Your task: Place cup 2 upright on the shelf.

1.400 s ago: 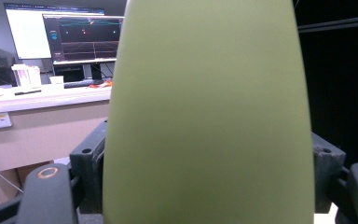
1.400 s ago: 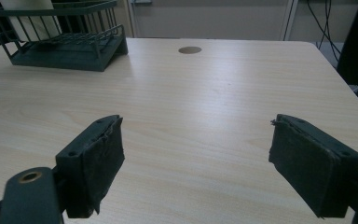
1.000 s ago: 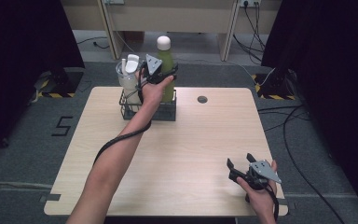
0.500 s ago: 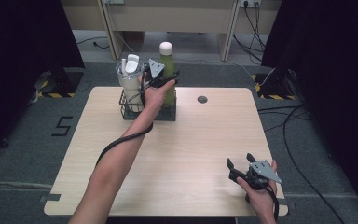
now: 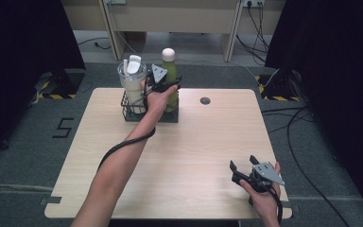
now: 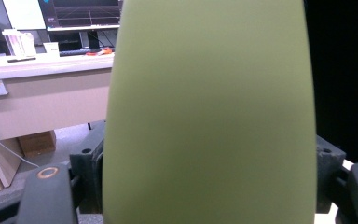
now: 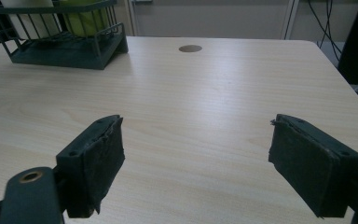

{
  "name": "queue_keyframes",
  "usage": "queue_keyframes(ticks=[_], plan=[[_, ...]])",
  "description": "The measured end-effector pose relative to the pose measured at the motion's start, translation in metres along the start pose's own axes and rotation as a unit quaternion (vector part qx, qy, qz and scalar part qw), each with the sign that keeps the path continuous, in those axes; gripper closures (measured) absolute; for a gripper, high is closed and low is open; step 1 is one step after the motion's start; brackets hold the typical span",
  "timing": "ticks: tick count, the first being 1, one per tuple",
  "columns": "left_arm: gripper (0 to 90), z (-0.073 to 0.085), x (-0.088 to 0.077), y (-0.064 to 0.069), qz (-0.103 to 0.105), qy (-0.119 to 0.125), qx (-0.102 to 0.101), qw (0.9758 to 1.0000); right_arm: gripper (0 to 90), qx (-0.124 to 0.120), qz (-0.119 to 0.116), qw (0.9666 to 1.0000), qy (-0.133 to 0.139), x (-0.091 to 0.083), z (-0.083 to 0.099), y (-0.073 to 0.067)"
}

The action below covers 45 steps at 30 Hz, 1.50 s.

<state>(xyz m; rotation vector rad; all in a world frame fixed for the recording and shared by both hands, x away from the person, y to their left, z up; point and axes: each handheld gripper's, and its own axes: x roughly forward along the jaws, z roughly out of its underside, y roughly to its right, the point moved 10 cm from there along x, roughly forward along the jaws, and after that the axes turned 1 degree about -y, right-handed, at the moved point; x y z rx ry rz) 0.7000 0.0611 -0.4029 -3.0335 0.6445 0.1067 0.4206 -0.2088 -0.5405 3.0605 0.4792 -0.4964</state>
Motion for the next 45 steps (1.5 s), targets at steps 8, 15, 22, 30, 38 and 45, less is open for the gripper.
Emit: queue_keyframes(ticks=[8, 15, 22, 30, 38, 45], plan=[[23.1, 0.003, 0.000, 0.000, 0.001, -0.002, -0.002, 1.0000, 17.6, 0.000, -0.001, 1.0000, -0.001, 0.000, 0.000, -0.001], [22.9, 0.004, -0.001, 0.000, 0.003, -0.004, 0.000, 1.0000, 17.6, -0.001, -0.001, 1.0000, -0.002, 0.001, 0.000, -0.001], [22.7, 0.005, -0.004, -0.001, 0.008, -0.004, -0.001, 1.0000, 17.6, -0.002, -0.002, 1.0000, -0.002, 0.001, 0.001, -0.003], [21.9, 0.006, -0.008, -0.003, 0.008, -0.002, -0.008, 0.9999, 17.4, -0.007, -0.002, 1.0000, -0.003, 0.002, 0.001, -0.004], [17.9, 0.007, -0.009, -0.002, 0.009, -0.002, -0.002, 1.0000, 17.0, -0.010, -0.004, 0.9999, -0.005, 0.002, 0.001, -0.005], [14.6, 0.006, -0.012, 0.000, 0.005, 0.000, -0.003, 1.0000, 16.9, -0.009, -0.004, 0.9999, -0.006, 0.002, 0.002, -0.005]])
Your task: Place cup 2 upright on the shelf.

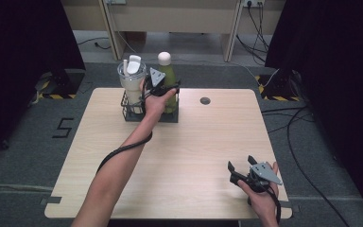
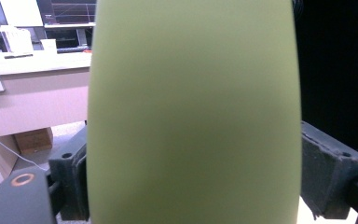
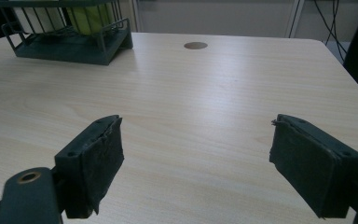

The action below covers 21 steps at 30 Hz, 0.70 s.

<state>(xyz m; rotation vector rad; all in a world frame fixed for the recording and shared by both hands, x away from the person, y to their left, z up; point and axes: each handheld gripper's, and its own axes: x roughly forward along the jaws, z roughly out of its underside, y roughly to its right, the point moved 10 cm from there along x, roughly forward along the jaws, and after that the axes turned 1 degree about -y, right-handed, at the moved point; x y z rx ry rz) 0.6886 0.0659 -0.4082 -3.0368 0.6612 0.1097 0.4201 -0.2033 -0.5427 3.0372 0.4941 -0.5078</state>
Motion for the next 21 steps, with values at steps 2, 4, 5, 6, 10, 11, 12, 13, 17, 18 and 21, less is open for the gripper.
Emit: queue_keyframes(ticks=[2, 4, 5, 6, 10, 11, 12, 13, 17, 18, 21], plan=[[14.6, 0.000, -0.001, 0.000, 0.001, 0.001, -0.003, 1.0000, 16.9, 0.000, 0.000, 1.0000, 0.000, 0.000, 0.000, 0.000], [14.7, -0.001, -0.003, 0.000, 0.001, 0.002, -0.005, 1.0000, 16.9, 0.001, -0.002, 1.0000, -0.001, 0.000, 0.000, -0.001], [14.8, -0.001, -0.004, 0.000, 0.001, 0.003, -0.005, 1.0000, 16.9, 0.001, -0.002, 1.0000, -0.001, 0.000, 0.000, -0.001], [14.7, -0.001, -0.005, 0.000, 0.000, 0.004, -0.006, 1.0000, 16.9, 0.001, -0.002, 1.0000, -0.001, 0.000, 0.000, -0.002], [14.8, -0.001, -0.009, 0.000, -0.002, 0.005, -0.008, 1.0000, 16.9, 0.000, -0.003, 1.0000, -0.002, 0.001, 0.000, -0.003], [14.9, -0.001, -0.010, 0.000, -0.002, 0.005, -0.008, 1.0000, 16.9, 0.000, -0.003, 1.0000, 0.000, 0.001, 0.000, -0.003], [14.9, -0.001, -0.011, 0.000, -0.003, 0.005, -0.006, 1.0000, 16.9, 0.000, -0.003, 1.0000, -0.002, 0.001, 0.000, -0.003], [14.8, -0.001, -0.012, 0.001, -0.004, 0.005, -0.004, 1.0000, 16.9, 0.000, -0.003, 1.0000, -0.002, 0.001, 0.000, -0.003], [14.7, 0.000, -0.016, 0.000, -0.007, 0.005, -0.002, 1.0000, 17.0, -0.001, -0.004, 1.0000, -0.001, 0.001, 0.000, -0.004], [14.8, 0.000, -0.018, 0.000, -0.007, 0.003, -0.002, 1.0000, 16.9, -0.002, -0.003, 1.0000, 0.000, 0.002, 0.000, -0.003], [14.7, 0.000, -0.020, -0.001, -0.007, 0.003, 0.005, 1.0000, 16.9, -0.003, -0.003, 1.0000, 0.000, 0.002, 0.000, -0.004]])
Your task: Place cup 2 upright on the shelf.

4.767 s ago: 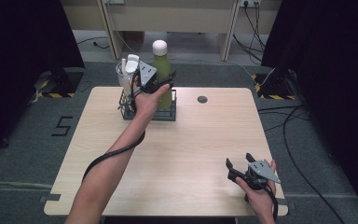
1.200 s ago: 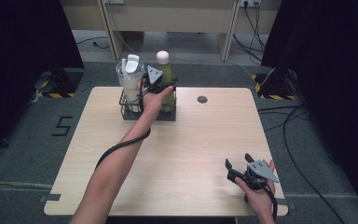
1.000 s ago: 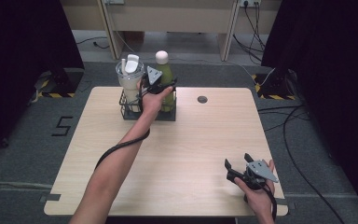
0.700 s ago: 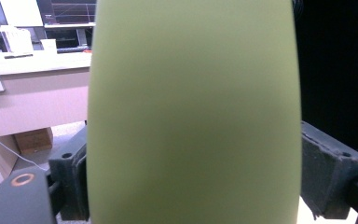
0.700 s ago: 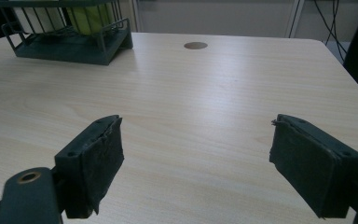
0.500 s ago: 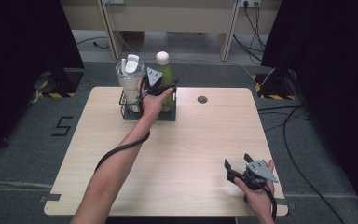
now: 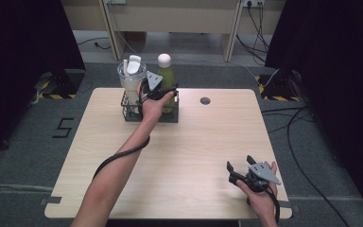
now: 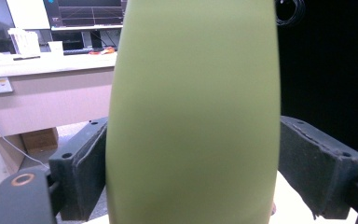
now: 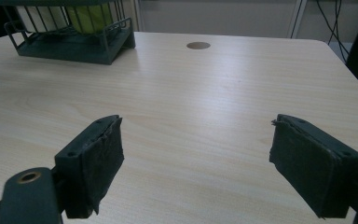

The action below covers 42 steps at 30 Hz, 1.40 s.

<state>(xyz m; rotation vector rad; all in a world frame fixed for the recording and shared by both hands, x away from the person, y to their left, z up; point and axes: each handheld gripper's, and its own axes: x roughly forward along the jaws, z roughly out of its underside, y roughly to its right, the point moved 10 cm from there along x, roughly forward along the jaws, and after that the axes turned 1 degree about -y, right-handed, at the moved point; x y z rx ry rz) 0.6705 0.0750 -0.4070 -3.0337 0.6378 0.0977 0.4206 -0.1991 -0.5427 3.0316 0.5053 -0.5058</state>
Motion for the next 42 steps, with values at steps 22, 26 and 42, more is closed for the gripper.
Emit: queue_keyframes(ticks=[22, 26, 42], plan=[[14.5, -0.002, -0.021, -0.002, 0.000, 0.003, 0.012, 0.9999, 17.0, -0.003, 0.000, 1.0000, -0.002, 0.001, 0.000, -0.002], [14.5, -0.001, -0.027, -0.001, 0.001, 0.001, 0.017, 0.9999, 17.0, -0.003, -0.001, 1.0000, -0.002, 0.001, 0.000, -0.002], [14.5, -0.004, -0.046, 0.006, 0.022, 0.008, 0.030, 0.9993, 17.0, -0.002, 0.001, 1.0000, -0.004, 0.002, 0.001, -0.002]])
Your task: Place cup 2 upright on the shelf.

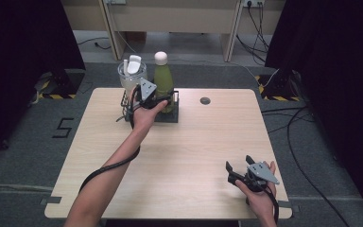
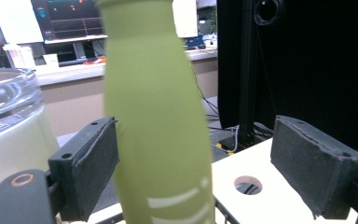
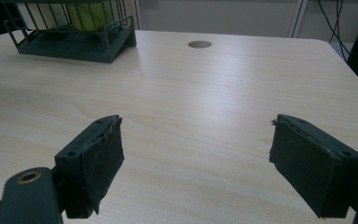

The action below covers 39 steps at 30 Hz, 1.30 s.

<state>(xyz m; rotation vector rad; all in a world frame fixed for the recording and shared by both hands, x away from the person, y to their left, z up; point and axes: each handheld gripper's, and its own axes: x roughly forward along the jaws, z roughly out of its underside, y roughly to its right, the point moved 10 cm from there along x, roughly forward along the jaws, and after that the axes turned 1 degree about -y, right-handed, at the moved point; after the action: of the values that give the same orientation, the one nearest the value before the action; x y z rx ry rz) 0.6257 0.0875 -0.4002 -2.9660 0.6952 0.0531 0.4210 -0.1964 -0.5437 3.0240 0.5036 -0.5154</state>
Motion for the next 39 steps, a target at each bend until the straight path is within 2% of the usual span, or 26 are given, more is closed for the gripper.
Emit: queue_keyframes(ticks=[7, 18, 28, 33, 39], plan=[[14.6, 0.007, -0.014, 0.000, 0.000, -0.001, -0.005, 1.0000, 17.0, 0.001, 0.001, 1.0000, 0.002, -0.002, -0.001, 0.000], [14.7, 0.022, -0.052, 0.003, 0.017, -0.006, 0.002, 0.9998, 17.0, -0.005, 0.002, 1.0000, 0.003, -0.001, -0.002, -0.001], [14.7, 0.033, -0.077, 0.003, 0.026, -0.005, 0.007, 0.9996, 17.0, -0.005, 0.003, 1.0000, 0.005, -0.003, -0.003, -0.001], [15.0, 0.041, -0.093, 0.001, 0.033, 0.003, 0.004, 0.9995, 17.1, -0.004, 0.004, 1.0000, 0.005, -0.003, -0.003, -0.001], [15.0, 0.056, -0.112, -0.001, 0.030, -0.005, 0.008, 0.9995, 17.0, -0.006, 0.004, 1.0000, 0.003, -0.002, -0.003, -0.002]])
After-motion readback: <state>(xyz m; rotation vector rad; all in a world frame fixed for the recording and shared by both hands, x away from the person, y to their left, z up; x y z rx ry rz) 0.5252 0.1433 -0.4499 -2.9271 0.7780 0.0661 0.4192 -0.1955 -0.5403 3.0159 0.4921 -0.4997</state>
